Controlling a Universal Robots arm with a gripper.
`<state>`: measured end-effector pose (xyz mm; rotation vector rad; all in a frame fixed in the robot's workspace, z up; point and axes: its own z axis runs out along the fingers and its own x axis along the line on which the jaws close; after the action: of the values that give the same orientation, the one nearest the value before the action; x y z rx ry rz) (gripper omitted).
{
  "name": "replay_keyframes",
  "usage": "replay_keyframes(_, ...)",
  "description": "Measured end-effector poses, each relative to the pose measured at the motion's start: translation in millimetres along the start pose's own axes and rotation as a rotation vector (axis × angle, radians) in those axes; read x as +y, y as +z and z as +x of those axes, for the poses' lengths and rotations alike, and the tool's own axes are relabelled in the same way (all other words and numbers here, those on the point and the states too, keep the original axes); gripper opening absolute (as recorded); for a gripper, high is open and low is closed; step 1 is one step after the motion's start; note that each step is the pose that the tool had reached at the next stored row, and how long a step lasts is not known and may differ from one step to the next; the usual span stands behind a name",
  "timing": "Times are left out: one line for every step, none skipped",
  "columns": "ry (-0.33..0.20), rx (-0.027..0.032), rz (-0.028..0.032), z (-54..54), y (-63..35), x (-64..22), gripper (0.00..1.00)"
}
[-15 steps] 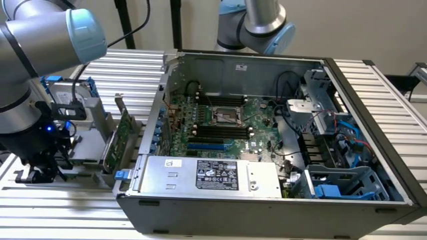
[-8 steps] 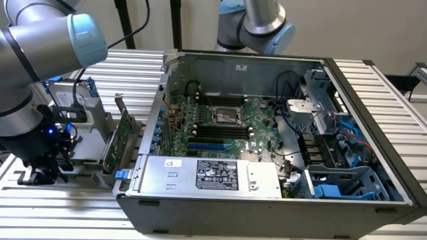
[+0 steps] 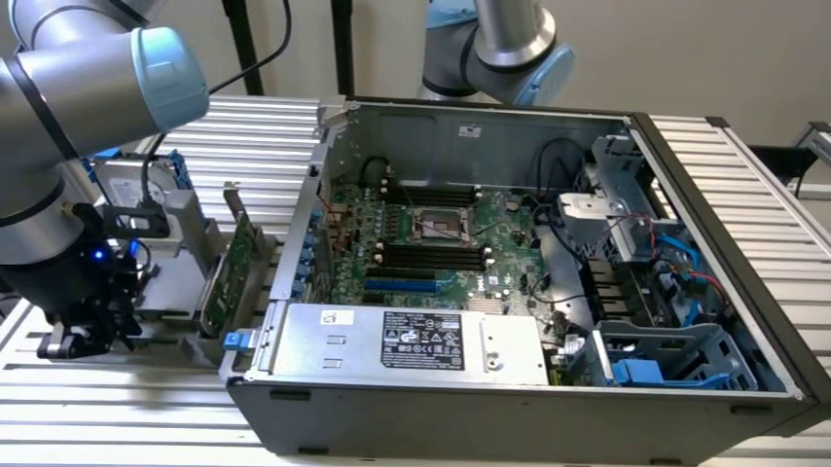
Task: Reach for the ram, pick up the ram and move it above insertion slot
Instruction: 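Pick up the ram and move it above insertion slot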
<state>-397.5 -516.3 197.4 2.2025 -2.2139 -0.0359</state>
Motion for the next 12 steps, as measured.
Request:
replay_keyframes(0.0, -0.0006, 0.0002, -0.1, 0.5, 0.1, 0.27)
replay_keyframes(0.0, -0.0009, 0.0001, -0.2, 0.9, 0.2, 0.27)
replay_keyframes(0.0, -0.0012, 0.0, -0.2, 1.3, 0.3, 0.27)
replay_keyframes(0.0, -0.0014, 0.0, -0.3, 1.5, 0.3, 0.27)
replay_keyframes(0.0, -0.0014, 0.0, -0.4, 1.6, 0.3, 0.27)
replay_keyframes(0.0, -0.0015, 0.0, -0.5, 1.7, 0.3, 0.27)
replay_keyframes(0.0, -0.0015, 0.0, -0.5, 1.7, 0.3, 0.25)
replay_keyframes(0.0, -0.0015, 0.0001, -0.5, 1.8, 0.3, 0.25)
replay_keyframes(0.0, -0.0015, 0.0, -0.5, 1.8, 0.4, 0.18)
replay_keyframes(0.0, -0.0015, 0.0001, -0.5, 1.8, 0.4, 0.18)
replay_keyframes(0.0, -0.0015, 0.0, -0.5, 1.8, 0.4, 0.18)
replay_keyframes(0.0, -0.0013, 0.0, -0.4, 1.8, 0.4, 0.18)
